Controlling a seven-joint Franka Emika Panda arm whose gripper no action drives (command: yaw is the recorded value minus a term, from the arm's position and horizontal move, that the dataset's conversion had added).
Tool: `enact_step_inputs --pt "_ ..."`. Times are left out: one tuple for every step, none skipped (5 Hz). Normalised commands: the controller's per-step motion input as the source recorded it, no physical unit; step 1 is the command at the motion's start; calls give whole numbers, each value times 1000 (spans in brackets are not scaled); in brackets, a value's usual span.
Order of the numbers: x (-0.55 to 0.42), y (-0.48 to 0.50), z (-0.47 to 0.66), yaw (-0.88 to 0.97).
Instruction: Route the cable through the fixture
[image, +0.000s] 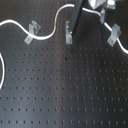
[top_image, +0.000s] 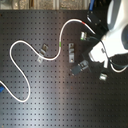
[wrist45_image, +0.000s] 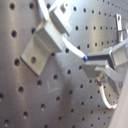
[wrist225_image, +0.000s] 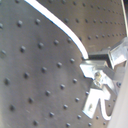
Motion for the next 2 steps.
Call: enact_step_inputs --pt "-465 54 255 0" --pt "20 -31 -10 0"
